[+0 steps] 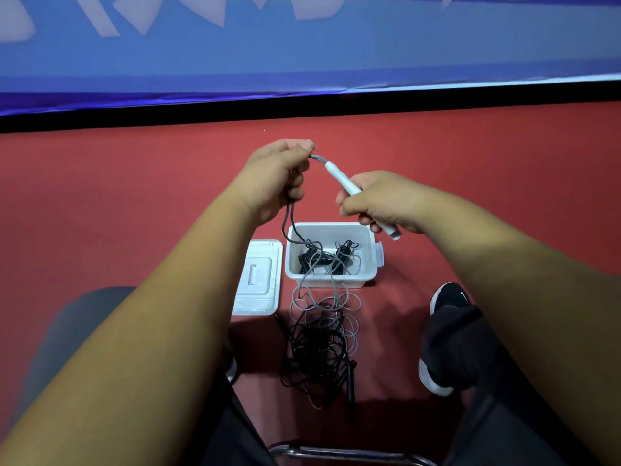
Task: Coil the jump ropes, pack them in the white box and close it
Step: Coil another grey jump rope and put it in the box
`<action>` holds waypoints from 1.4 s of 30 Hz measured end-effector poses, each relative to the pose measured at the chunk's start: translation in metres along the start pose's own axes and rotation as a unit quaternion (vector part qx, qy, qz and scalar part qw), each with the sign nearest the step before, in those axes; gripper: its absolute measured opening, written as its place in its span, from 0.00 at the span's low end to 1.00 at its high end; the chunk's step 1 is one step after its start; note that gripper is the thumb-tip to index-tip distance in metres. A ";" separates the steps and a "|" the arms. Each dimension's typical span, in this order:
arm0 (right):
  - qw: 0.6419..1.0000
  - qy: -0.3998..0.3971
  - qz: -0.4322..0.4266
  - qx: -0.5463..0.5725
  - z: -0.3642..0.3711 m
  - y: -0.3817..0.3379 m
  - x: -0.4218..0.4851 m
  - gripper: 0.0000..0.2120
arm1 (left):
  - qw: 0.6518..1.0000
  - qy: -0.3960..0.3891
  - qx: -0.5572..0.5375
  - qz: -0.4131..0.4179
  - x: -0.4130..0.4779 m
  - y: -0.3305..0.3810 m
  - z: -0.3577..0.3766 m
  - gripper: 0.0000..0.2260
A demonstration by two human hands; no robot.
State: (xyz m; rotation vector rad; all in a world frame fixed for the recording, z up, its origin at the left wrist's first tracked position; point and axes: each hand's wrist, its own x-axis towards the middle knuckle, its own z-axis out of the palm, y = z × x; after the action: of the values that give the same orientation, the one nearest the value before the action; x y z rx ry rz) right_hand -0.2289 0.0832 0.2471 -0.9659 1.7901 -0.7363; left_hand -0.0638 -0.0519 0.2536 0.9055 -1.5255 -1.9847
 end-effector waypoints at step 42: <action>0.797 0.089 -0.181 0.569 -0.039 -0.173 -0.103 0.08 | 0.925 -0.166 0.341 -0.001 -0.074 0.032 0.001 0.02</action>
State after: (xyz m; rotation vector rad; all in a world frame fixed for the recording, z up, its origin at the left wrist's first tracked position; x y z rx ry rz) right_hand -0.1887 0.0865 0.4488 -0.3710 0.9322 -1.8920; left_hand -0.0160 -0.0076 0.3005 0.8315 -2.4949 -1.6674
